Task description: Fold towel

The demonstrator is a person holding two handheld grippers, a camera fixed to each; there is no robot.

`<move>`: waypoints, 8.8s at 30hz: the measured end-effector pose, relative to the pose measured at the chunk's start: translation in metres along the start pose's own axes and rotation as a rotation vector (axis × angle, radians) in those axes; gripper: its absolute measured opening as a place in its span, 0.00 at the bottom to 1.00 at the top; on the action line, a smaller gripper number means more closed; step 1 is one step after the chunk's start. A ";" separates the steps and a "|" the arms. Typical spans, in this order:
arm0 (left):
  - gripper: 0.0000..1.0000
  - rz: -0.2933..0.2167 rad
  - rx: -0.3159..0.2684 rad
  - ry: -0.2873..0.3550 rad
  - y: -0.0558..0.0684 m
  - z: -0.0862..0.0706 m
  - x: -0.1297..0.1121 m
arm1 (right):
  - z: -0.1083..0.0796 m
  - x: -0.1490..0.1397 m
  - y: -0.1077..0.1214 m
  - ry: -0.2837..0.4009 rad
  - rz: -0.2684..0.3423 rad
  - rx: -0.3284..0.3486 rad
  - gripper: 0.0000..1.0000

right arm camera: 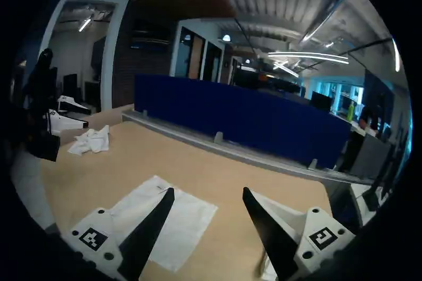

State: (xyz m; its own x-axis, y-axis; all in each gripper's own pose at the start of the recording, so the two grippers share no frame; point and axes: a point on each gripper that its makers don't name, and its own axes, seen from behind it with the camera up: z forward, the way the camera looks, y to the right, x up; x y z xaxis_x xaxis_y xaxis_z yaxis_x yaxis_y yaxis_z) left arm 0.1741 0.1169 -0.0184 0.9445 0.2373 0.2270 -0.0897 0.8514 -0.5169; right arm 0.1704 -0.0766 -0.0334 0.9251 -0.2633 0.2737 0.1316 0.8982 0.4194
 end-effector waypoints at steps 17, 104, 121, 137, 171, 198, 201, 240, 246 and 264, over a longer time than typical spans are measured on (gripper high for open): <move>0.95 0.048 -0.107 -0.091 0.037 0.019 -0.055 | 0.018 -0.048 -0.018 -0.086 -0.021 0.049 1.00; 0.10 0.108 -0.225 -0.527 0.116 0.055 -0.288 | 0.037 -0.299 -0.099 -0.488 0.035 0.252 0.18; 0.10 0.036 -0.189 -0.487 0.111 0.052 -0.252 | 0.035 -0.253 -0.093 -0.423 0.058 0.257 0.17; 0.10 -0.007 -0.185 -0.476 0.114 0.046 -0.237 | 0.032 -0.221 -0.092 -0.382 0.074 0.270 0.16; 0.10 -0.189 -0.164 -0.574 0.120 0.026 -0.192 | 0.022 -0.167 -0.072 -0.345 0.083 0.260 0.16; 0.10 -0.212 -0.141 -0.710 0.073 0.135 -0.223 | 0.148 -0.191 -0.024 -0.401 0.113 0.209 0.16; 0.10 -0.215 -0.141 -0.709 0.071 0.141 -0.227 | 0.153 -0.196 -0.023 -0.409 0.128 0.204 0.16; 0.96 -0.192 -0.051 -0.616 0.043 0.159 -0.223 | 0.165 -0.210 -0.007 -0.438 0.111 0.103 1.00; 0.96 -0.203 -0.045 -0.616 0.042 0.157 -0.224 | 0.163 -0.210 -0.008 -0.438 0.115 0.104 1.00; 0.96 -0.226 -0.021 -0.630 0.050 0.119 -0.240 | 0.123 -0.227 -0.021 -0.463 0.122 0.109 1.00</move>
State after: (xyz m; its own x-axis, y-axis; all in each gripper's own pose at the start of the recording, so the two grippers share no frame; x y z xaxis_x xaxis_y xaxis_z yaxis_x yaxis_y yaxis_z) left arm -0.0947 0.1578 -0.0005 0.5741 0.2873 0.7667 0.1012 0.9043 -0.4147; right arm -0.0862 -0.0788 0.0018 0.6728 -0.3096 0.6720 -0.0286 0.8967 0.4418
